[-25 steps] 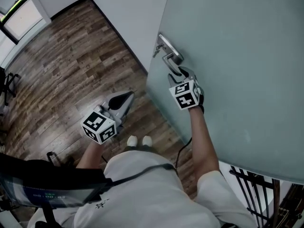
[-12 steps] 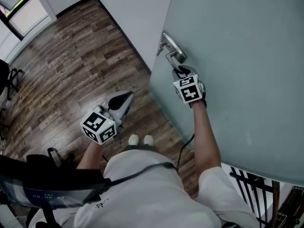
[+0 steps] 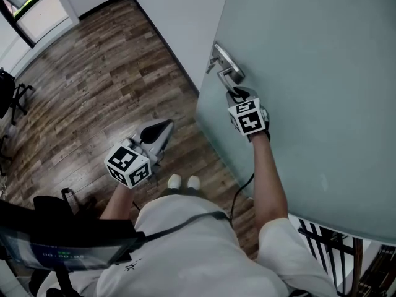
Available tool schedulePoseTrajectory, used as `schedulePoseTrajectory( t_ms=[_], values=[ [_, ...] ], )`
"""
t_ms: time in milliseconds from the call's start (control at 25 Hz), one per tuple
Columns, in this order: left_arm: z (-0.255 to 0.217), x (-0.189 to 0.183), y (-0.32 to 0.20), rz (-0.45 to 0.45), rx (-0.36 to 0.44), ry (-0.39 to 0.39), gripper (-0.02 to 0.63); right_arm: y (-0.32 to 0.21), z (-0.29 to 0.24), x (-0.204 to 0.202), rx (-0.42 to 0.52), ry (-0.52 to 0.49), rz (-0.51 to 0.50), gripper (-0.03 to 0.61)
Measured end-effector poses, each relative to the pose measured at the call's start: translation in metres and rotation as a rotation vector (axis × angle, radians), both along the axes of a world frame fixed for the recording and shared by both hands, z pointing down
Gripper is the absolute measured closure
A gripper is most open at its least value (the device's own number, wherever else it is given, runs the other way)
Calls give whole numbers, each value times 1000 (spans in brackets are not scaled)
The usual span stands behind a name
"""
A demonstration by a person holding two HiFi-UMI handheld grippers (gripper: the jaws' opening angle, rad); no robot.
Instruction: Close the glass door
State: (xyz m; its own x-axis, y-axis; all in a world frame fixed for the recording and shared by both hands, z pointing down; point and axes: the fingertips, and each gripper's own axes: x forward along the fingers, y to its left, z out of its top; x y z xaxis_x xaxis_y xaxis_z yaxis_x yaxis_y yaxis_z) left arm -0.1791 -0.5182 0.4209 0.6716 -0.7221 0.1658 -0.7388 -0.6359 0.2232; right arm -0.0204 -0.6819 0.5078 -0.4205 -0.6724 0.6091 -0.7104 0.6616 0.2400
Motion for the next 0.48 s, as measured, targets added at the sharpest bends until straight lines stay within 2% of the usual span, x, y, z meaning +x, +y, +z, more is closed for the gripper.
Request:
schedulePoseTrajectory(
  t_ms=[480],
  values=[
    [2, -13, 15, 21, 9, 10, 609, 34, 4, -32, 22, 71, -52, 477]
  ],
)
